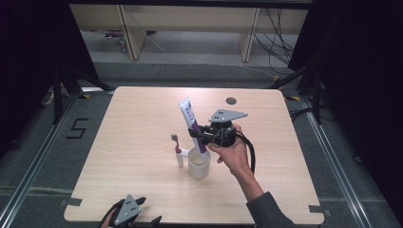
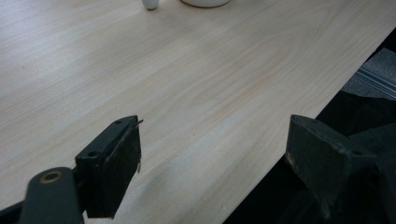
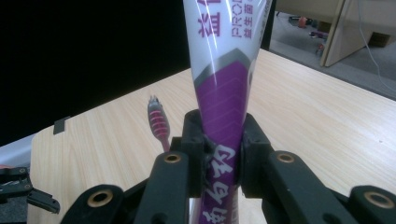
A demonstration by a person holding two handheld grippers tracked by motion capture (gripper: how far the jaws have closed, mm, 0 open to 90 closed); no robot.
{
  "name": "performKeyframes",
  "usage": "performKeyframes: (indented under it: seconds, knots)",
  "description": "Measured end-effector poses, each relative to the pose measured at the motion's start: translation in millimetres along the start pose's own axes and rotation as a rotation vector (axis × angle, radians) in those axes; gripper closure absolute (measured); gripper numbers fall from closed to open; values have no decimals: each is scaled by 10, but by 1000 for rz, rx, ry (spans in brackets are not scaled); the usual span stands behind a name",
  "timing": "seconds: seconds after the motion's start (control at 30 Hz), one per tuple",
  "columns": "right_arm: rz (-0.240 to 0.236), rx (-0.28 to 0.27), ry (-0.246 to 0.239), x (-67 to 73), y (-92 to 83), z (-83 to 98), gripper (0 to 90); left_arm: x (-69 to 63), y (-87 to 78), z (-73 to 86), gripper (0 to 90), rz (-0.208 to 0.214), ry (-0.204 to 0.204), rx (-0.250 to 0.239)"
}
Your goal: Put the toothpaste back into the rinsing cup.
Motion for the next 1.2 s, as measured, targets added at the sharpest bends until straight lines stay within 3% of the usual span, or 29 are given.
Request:
performKeyframes:
  seconds: [0.37,0.4,0.43,0.57,0.6,0.63,0.7,0.73,0.77,0.87,0.97,1.0,1.03,1.1,1.13,1.17,1.2]
  knots:
    - [-18,1,11,9,70,117,767,-2,1,2,178,0,1,3]
    - [-18,5,20,13,73,130,766,-18,16,1,178,1,-18,-14]
    - [-26,0,22,14,87,142,766,10,2,10,178,-10,12,11]
    - [-18,2,20,16,112,197,766,-10,10,2,178,0,-8,-4]
    - [-26,12,13,12,114,211,766,5,4,9,178,-8,10,11]
    - [-27,11,31,23,128,228,766,-22,18,4,178,3,-17,-16]
    - [-36,9,20,17,144,251,766,-9,8,-1,178,-2,-6,-5]
    - [-35,12,31,22,144,265,766,-14,13,-1,179,0,-12,-10]
    - [-37,14,51,36,144,278,766,4,7,8,178,-7,7,10]
    - [-38,16,15,23,171,310,765,-21,8,0,178,0,-16,-3]
    - [-39,17,53,44,172,343,765,-24,20,4,178,3,-16,-16]
    - [-26,24,23,25,169,349,765,8,6,12,178,-10,16,12]
    - [-36,14,30,37,185,358,765,-23,21,1,178,3,-19,-19]
    - [-29,32,28,36,175,381,765,3,6,4,178,-7,8,8]
    - [-47,22,24,37,194,393,765,-17,18,3,178,-1,-10,-11]
    - [-30,36,31,36,184,410,764,7,3,11,178,-9,17,15]
    - [-35,32,31,38,197,420,764,-16,12,6,178,2,-7,-4]
Point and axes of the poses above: each handheld gripper's, and its own axes: y roughly forward along the jaws, z roughly out of its underside, x roughly to its left, the point moved 4 cm from there along y, roughly forward along the jaws, and after that the axes turned 2 degrees about -y, right-handed, at the moved point
